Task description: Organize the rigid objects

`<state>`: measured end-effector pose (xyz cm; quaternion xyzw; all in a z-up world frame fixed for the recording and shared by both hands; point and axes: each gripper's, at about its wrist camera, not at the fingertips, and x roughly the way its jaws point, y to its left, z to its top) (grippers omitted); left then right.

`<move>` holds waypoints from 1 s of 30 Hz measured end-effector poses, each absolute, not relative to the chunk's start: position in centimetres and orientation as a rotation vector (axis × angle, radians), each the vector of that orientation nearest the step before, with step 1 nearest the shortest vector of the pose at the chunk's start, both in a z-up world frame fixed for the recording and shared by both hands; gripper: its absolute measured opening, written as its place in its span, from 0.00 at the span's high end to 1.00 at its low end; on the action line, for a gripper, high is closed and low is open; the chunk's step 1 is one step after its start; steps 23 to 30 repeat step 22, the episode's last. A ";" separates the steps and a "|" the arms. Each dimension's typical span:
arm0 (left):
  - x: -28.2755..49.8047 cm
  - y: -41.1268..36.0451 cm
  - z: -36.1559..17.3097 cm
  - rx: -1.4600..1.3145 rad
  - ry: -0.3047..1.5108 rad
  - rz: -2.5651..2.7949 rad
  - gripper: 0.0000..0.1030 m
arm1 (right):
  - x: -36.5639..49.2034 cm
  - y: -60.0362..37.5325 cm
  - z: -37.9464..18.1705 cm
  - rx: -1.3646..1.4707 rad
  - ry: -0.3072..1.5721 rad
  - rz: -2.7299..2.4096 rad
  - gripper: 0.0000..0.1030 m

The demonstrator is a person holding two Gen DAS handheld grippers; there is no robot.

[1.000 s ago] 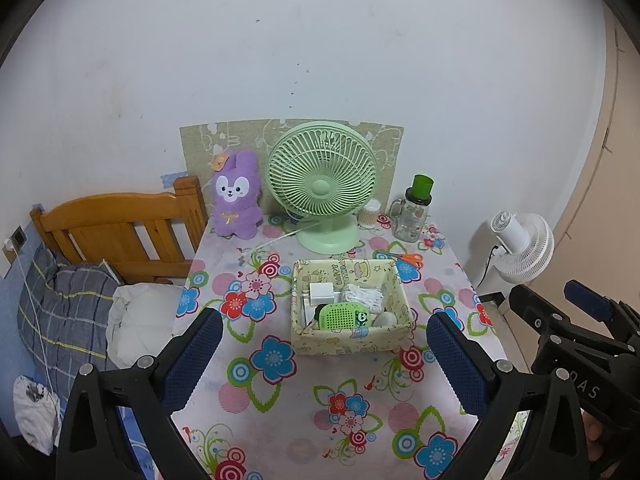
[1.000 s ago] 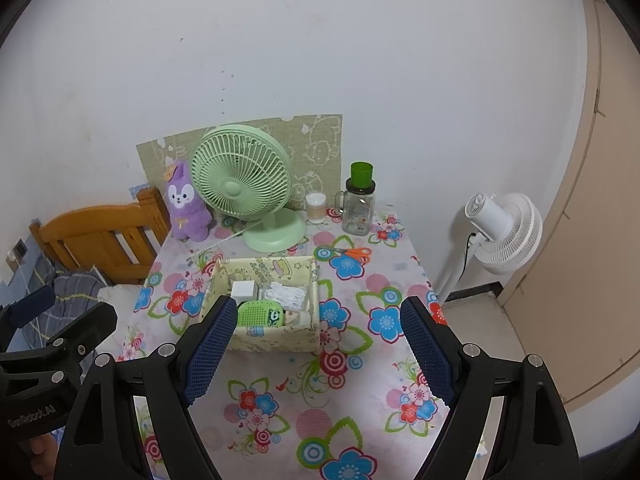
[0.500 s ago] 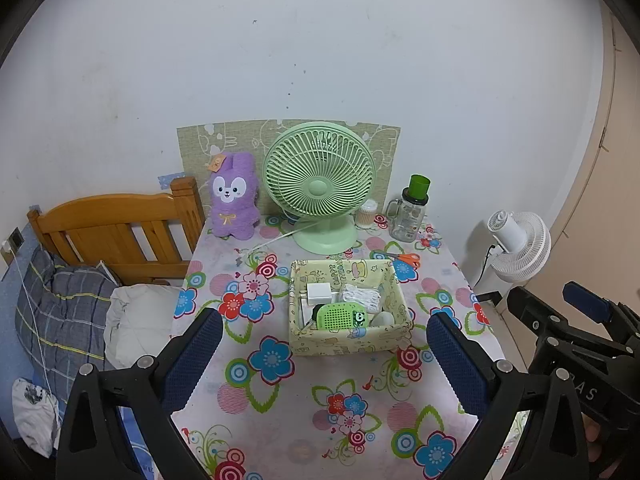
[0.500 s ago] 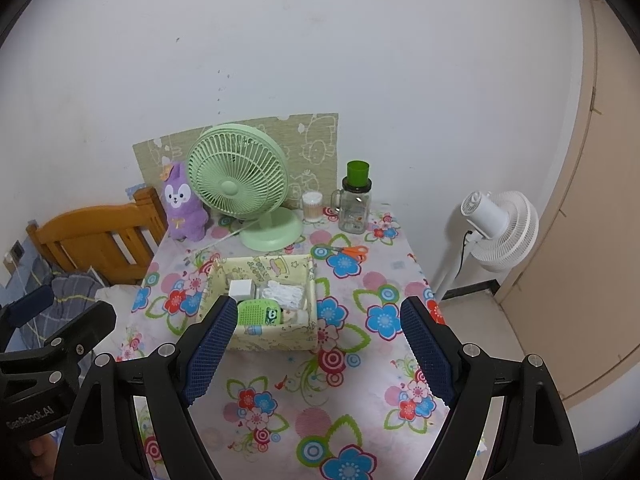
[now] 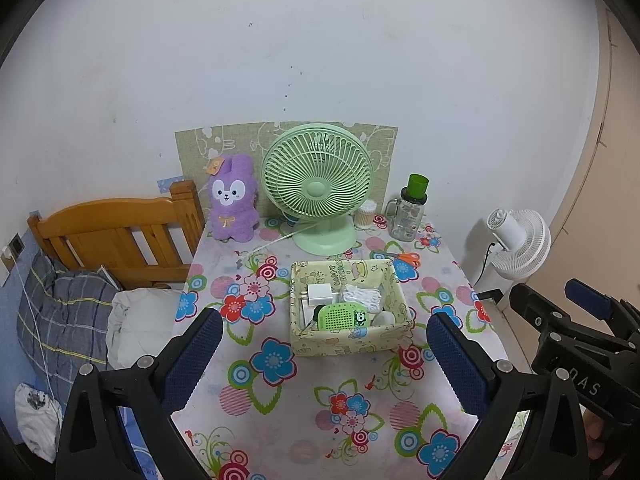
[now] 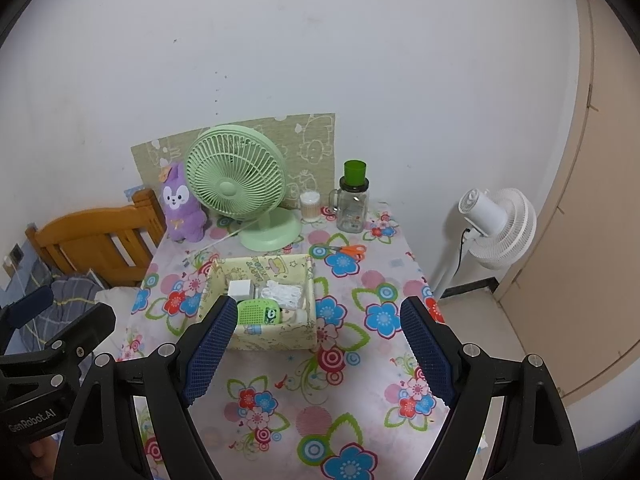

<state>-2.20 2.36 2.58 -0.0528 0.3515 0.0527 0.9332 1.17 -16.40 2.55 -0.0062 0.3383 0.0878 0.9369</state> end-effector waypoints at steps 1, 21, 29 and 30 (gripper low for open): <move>-2.3 2.4 2.6 -0.108 0.719 0.107 0.00 | 1.2 -16.4 2.5 -0.014 0.690 0.180 0.17; -1.6 2.9 1.6 -0.085 0.763 0.125 0.00 | 2.0 -16.0 1.6 -0.011 0.730 0.182 0.17; -1.4 3.0 1.3 -0.085 0.768 0.127 0.00 | 2.1 -15.9 1.2 -0.009 0.739 0.180 0.17; -1.4 3.0 1.3 -0.085 0.768 0.127 0.00 | 2.1 -15.9 1.2 -0.009 0.739 0.180 0.17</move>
